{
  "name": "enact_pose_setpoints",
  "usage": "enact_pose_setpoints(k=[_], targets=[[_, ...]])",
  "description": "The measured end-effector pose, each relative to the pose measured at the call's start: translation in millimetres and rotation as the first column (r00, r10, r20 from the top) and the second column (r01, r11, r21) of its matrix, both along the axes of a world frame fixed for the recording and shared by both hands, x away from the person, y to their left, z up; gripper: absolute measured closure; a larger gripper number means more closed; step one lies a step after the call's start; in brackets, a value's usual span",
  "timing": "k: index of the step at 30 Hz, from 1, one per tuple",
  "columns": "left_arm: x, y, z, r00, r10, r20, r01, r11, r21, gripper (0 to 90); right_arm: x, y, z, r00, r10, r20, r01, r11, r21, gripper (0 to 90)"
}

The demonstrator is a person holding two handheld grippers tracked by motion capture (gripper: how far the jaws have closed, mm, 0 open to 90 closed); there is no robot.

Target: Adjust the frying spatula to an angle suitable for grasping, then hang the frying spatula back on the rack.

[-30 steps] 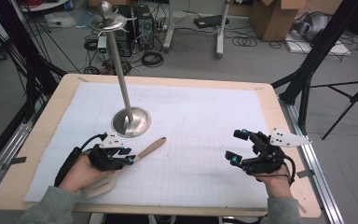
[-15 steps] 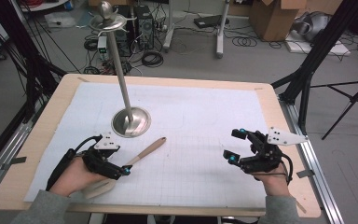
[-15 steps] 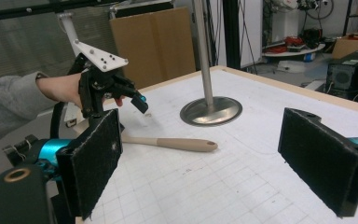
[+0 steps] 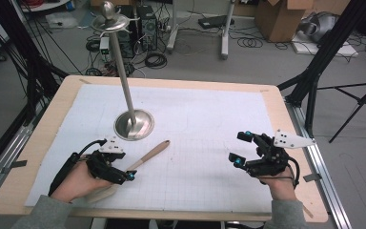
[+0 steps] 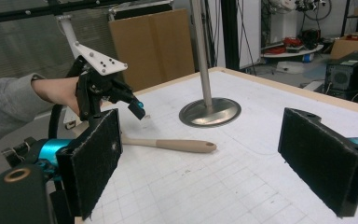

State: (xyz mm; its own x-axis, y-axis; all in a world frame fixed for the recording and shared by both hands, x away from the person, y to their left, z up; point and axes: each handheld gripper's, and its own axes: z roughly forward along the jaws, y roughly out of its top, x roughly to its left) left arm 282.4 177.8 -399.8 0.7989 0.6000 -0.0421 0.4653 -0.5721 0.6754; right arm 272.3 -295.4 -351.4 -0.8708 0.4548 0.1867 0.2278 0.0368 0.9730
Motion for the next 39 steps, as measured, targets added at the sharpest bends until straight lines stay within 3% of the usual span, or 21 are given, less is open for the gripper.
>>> enact_pose_setpoints(k=[9, 14, 25, 39], targets=[[0.1, 1.4, -3.2, 0.9995, 0.020, -0.026, -0.020, 0.9995, 0.023, 25.3, -1.7, -0.3, 0.3, 1.0000, 0.002, 0.003, -0.002, 1.000, 0.003, 12.4], [-1.4, 4.7, -5.6, 0.9984, 0.050, -0.026, -0.050, 0.9987, 0.009, 25.0, 0.0, 3.6, 0.9, 0.9999, 0.014, -0.001, -0.014, 1.000, 0.003, 12.5], [7.2, -0.1, -9.5, 0.9979, 0.041, -0.051, -0.039, 0.9987, 0.032, 26.7, 4.8, 1.5, -1.3, 1.0000, 0.008, -0.003, -0.008, 1.000, 0.008, 12.5], [12.7, -7.4, -13.1, 0.9937, 0.036, -0.106, -0.028, 0.9964, 0.079, 39.7, -0.7, -2.2, -0.4, 1.0000, 0.002, -0.002, -0.002, 1.000, 0.007, 12.7]])
